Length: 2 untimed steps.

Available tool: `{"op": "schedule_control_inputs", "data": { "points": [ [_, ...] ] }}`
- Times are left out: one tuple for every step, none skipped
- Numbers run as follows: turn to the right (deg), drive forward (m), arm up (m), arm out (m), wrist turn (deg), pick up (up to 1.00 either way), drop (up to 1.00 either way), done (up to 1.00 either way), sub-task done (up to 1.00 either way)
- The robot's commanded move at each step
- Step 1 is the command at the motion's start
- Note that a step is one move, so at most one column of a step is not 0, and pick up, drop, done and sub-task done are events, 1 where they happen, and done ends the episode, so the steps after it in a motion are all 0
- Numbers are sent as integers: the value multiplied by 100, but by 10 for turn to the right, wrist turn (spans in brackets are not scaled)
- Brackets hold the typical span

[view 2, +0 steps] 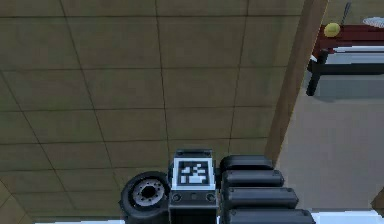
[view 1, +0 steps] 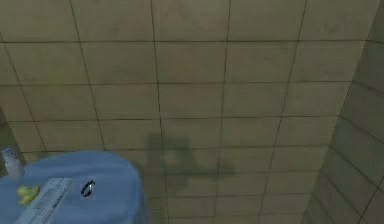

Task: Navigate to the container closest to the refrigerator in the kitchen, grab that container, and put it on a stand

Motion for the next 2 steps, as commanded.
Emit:
{"op": "schedule_control_inputs", "data": {
  "points": [
    [-450,0,0,0,0,0,0,0,0],
    [-450,0,0,0,0,0,0,0,0]
  ]
}}
